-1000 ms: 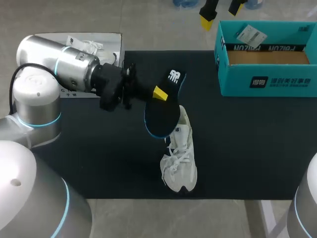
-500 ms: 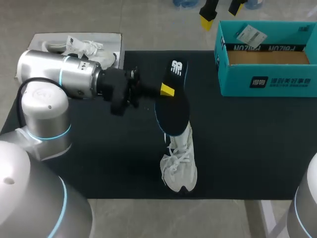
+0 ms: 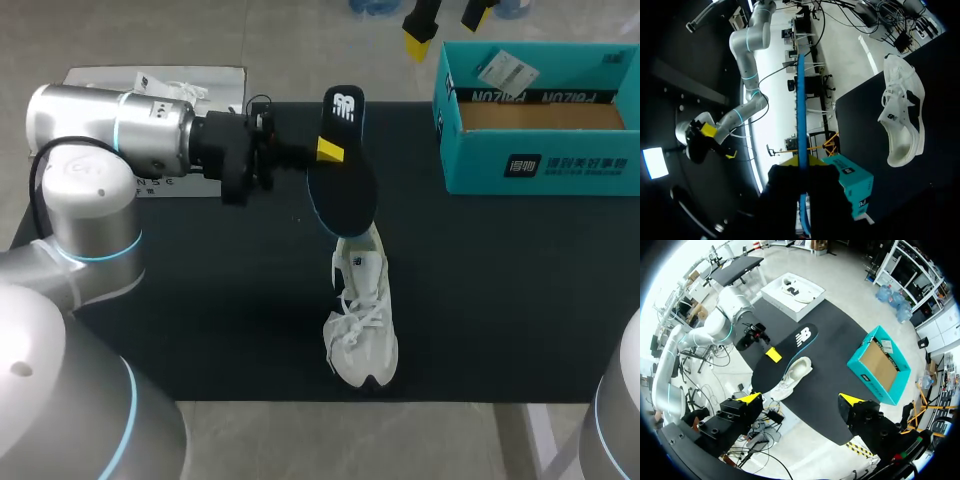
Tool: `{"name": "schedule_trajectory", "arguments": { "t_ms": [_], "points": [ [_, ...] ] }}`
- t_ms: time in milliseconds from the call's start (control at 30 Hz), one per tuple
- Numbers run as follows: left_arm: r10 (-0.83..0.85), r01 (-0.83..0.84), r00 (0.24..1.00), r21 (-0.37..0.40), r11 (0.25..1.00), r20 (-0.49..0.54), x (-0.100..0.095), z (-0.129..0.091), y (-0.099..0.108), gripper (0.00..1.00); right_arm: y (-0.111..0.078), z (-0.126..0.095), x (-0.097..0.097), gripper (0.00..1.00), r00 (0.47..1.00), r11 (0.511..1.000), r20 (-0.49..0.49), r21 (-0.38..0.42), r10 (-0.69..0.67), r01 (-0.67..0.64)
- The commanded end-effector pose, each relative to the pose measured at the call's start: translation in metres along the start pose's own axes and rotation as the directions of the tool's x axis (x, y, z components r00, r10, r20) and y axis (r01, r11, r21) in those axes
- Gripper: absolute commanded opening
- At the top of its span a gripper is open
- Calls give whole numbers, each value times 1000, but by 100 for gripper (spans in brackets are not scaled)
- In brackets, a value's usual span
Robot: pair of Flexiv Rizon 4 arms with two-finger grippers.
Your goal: Take the shoe out of the shoebox, open the shoe tongue, remove and reinsert the insole, then place the shoe into the shoebox
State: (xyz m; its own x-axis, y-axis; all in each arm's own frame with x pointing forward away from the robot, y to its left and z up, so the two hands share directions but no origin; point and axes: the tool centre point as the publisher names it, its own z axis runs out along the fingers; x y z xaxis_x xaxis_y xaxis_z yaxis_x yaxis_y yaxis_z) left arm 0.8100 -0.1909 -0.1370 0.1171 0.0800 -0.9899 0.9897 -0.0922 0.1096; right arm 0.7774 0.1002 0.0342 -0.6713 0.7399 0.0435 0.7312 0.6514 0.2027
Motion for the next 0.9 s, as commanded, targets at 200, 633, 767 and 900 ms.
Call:
{"name": "schedule_trajectory", "arguments": {
  "t_ms": [200,633,767,900],
  "points": [
    [2,-2,1000,-2,1000,1,0,0,-1,0,-2,-1,-2,100,999,998,-46,-69,-6,3],
    [2,-2,1000,-2,1000,1,0,0,-1,0,-53,54,-26,100,811,762,-585,-523,6,-382],
    [2,-2,1000,-2,1000,1,0,0,-1,0,-51,73,-21,100,752,708,-659,-548,-37,-446],
    [2,-2,1000,-2,1000,1,0,0,-1,0,-41,82,-17,100,705,679,-704,-561,-92,-472]
  ]
}}
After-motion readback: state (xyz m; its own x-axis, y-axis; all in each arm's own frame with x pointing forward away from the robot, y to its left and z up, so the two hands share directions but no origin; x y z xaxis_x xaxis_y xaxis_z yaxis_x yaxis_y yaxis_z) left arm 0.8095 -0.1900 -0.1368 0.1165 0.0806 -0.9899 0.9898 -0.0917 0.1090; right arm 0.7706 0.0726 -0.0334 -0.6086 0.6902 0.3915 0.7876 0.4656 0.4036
